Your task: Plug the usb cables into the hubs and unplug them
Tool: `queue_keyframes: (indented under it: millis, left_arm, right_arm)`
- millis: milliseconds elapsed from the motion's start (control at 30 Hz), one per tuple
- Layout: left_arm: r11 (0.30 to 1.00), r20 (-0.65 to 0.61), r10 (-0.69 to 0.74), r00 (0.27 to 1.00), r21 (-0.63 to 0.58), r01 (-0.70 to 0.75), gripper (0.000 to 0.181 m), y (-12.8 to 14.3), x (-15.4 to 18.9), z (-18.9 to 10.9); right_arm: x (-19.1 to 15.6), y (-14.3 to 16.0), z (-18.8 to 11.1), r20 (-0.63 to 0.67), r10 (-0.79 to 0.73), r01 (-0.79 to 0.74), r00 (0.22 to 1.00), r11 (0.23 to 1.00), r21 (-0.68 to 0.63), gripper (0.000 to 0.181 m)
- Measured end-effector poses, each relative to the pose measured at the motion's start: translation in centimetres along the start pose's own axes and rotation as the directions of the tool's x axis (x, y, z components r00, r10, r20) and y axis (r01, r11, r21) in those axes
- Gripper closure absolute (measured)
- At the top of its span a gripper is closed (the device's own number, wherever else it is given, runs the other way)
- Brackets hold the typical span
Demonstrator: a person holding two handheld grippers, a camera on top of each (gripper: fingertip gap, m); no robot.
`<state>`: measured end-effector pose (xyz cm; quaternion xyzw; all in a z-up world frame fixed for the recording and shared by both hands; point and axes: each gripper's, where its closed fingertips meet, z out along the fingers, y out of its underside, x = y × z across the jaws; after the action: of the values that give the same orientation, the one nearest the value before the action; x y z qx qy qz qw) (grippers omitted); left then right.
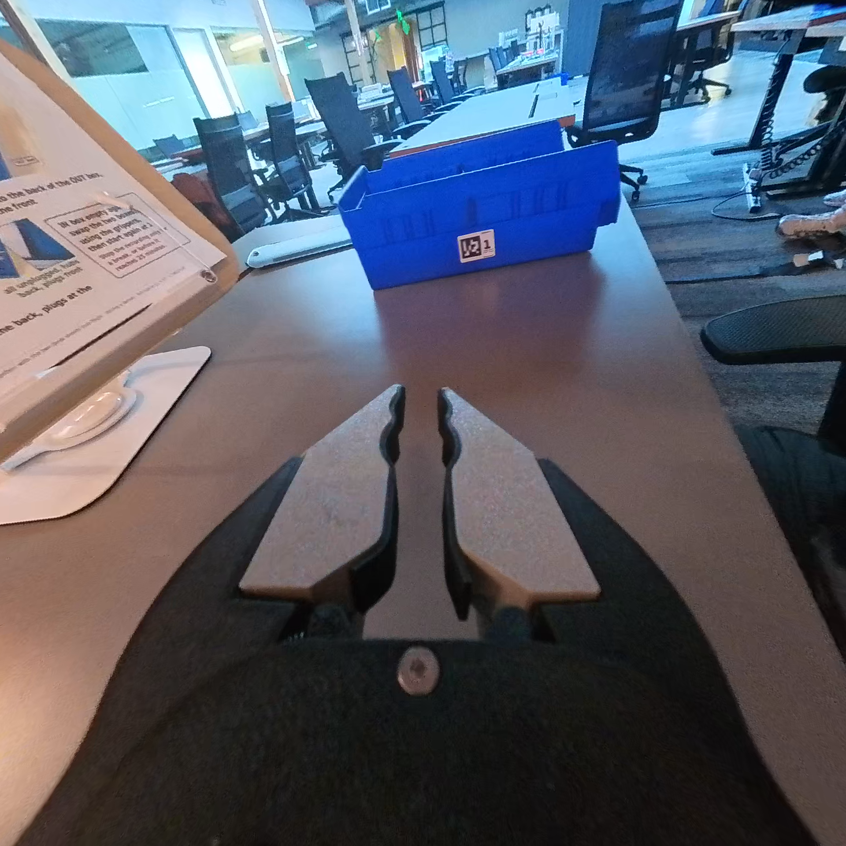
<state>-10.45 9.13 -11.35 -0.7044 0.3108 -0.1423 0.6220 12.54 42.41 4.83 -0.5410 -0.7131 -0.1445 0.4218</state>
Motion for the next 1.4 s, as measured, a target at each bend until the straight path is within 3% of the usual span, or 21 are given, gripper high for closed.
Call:
queue_keyframes:
  millis: [67, 133, 200, 267, 367, 467, 667, 833, 967, 1067, 1167, 1233, 1267, 1333, 1400]
  left_arm:
    - [1.000, -0.004, -0.016, 1.000, 0.004, 0.016, 0.170, 0.0, -0.1, 0.0]
    - [1.000, -0.015, -0.027, 1.000, -0.005, 0.027, 0.170, 0.1, -0.1, 0.1]
    - [0.999, -0.028, -0.031, 0.999, -0.017, 0.030, 0.171, 0.3, 0.0, 0.3]
    - [0.999, -0.032, -0.028, 0.999, -0.029, 0.027, 0.171, 0.5, 0.1, 0.5]
    - [1.000, -0.029, -0.023, 0.999, -0.022, 0.022, 0.171, 0.4, 0.1, 0.3]
    - [0.999, -0.035, -0.033, 0.999, -0.021, 0.033, 0.172, 0.4, 0.1, 0.2]
    - [0.999, -0.062, -0.013, 0.998, -0.054, 0.009, 0.172, 0.7, 0.8, 0.5]
    - [0.998, -0.064, -0.007, 0.998, -0.059, 0.003, 0.172, 0.8, 1.1, 0.5]
    - [0.997, -0.077, -0.005, 0.997, -0.073, 0.000, 0.172, 1.0, 1.3, 0.6]
    - [0.996, -0.087, 0.011, 0.996, -0.086, -0.018, 0.172, 1.1, 1.6, 0.7]
    - [0.995, -0.087, 0.024, 0.996, -0.091, -0.031, 0.173, 1.2, 1.8, 0.8]
    - [0.995, -0.087, 0.023, 0.996, -0.091, -0.031, 0.174, 1.2, 1.8, 0.8]
    - [0.996, -0.087, 0.021, 0.996, -0.090, -0.029, 0.174, 1.2, 1.7, 0.8]
    - [0.996, -0.087, 0.016, 0.996, -0.088, -0.024, 0.174, 1.2, 1.7, 0.7]
    - [0.996, -0.090, 0.014, 0.996, -0.087, -0.022, 0.174, 1.2, 1.7, 0.7]
  right_arm:
    - [-5.8, 5.4, 4.2, 0.274, -0.101, 0.173, 0.957, 0.952, -0.253, 0.168]
    - [-10.6, 9.2, 6.7, 0.505, -0.093, 0.336, 0.858, 0.846, -0.415, 0.167]
    - [-12.7, 9.5, 10.0, 0.576, -0.122, 0.442, 0.808, 0.772, -0.456, 0.169]
    - [-15.3, 7.9, 12.7, 0.646, -0.074, 0.453, 0.760, 0.773, -0.445, 0.168]
    - [-17.0, 7.2, 13.7, 0.719, -0.031, 0.510, 0.694, 0.727, -0.461, 0.169]
    - [-15.3, 7.1, 13.2, 0.682, 0.004, 0.469, 0.732, 0.723, -0.508, 0.166]
    - [-9.9, 7.1, 9.3, 0.524, 0.049, 0.266, 0.850, 0.818, -0.509, 0.150]
    - [-7.1, 8.3, 5.6, 0.380, 0.260, -0.050, 0.888, 0.875, -0.482, 0.133]
    - [-8.4, 9.7, 3.7, 0.362, 0.464, -0.271, 0.809, 0.840, -0.469, 0.128]
    - [-11.4, 9.8, 3.2, 0.413, 0.616, -0.384, 0.671, 0.765, -0.517, 0.130]
    - [-12.9, 9.7, 3.5, 0.401, 0.745, -0.478, 0.533, 0.657, -0.584, 0.148]
    - [-13.7, 8.9, 3.2, 0.435, 0.796, -0.514, 0.420, 0.604, -0.609, 0.176]
    - [-14.2, 8.8, 2.8, 0.439, 0.813, -0.502, 0.381, 0.581, -0.640, 0.178]
    - [-14.4, 9.5, 2.3, 0.417, 0.818, -0.453, 0.396, 0.569, -0.687, 0.181]
    - [-12.6, 9.8, 2.0, 0.357, 0.786, -0.442, 0.505, 0.591, -0.674, 0.181]
